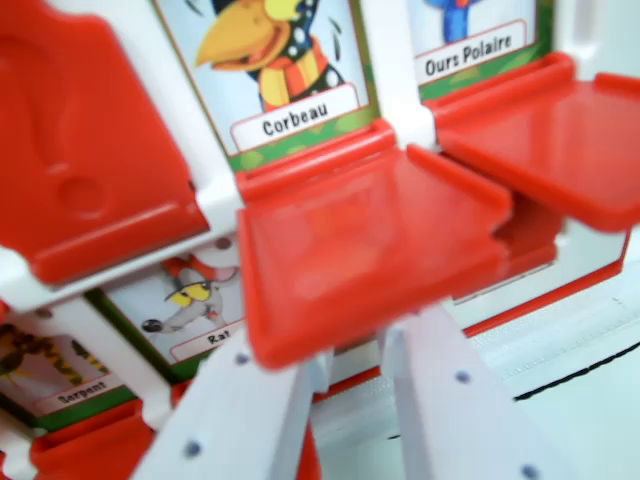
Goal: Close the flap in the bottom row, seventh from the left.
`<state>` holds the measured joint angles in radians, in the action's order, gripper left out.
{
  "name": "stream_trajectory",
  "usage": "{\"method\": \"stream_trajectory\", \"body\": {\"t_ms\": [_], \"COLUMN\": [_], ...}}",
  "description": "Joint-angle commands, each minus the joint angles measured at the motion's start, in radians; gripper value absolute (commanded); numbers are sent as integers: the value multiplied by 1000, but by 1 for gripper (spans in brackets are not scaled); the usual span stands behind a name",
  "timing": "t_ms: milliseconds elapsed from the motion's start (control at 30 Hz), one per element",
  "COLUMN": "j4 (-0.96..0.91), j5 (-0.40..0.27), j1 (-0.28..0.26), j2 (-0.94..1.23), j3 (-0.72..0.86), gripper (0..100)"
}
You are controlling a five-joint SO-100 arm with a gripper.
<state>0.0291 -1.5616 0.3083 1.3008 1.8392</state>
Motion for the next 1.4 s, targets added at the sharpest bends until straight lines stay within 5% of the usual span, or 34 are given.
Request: {"method": "stream_trajectory", "body": {"t_ms": [0, 500, 667, 1367], "j4": [40, 474, 594, 877], "j5": [9, 15, -28, 11], "j1": [0, -35, -109, -402], "j2": [146, 532, 661, 994], "j3": [-64, -75, -100, -147], "gripper": [0, 0, 0, 0]}}
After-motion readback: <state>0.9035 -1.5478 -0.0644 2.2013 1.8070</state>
